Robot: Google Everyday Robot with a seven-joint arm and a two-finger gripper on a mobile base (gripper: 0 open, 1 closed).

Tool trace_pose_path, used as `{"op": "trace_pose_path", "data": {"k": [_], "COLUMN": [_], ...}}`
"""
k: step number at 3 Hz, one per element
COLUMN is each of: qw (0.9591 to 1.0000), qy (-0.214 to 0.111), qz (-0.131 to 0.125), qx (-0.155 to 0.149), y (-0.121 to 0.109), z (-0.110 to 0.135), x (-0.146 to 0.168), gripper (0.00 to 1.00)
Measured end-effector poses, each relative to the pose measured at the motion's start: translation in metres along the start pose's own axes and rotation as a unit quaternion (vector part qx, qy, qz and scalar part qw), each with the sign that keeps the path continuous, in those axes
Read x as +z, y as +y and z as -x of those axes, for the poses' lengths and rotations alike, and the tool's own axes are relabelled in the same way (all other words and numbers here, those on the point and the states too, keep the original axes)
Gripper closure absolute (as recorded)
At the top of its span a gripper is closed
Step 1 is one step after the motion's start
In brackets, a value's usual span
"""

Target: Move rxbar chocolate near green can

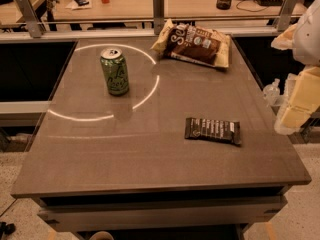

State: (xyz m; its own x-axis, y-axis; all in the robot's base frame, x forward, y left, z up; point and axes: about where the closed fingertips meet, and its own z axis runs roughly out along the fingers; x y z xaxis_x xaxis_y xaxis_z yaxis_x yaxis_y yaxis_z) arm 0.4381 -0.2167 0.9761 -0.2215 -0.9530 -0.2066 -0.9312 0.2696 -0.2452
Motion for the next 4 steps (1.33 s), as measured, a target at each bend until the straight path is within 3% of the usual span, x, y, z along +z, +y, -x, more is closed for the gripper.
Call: {"op": "trace_pose_path", "data": {"k": [2,3,4], "qw": [1.0,0.9986,0.9922], "qy": [-0.007,-0.044,-0.102], "qz": [-0.001,0.024,0.069], "qx": [0.005,0.018,0.021], "y": [-0.001,0.003,0.004], "z": [0.0,-0.005,-0.007], "x": [0.001,0.04,0.083], "gripper": [0.0,0.0,0.0]}}
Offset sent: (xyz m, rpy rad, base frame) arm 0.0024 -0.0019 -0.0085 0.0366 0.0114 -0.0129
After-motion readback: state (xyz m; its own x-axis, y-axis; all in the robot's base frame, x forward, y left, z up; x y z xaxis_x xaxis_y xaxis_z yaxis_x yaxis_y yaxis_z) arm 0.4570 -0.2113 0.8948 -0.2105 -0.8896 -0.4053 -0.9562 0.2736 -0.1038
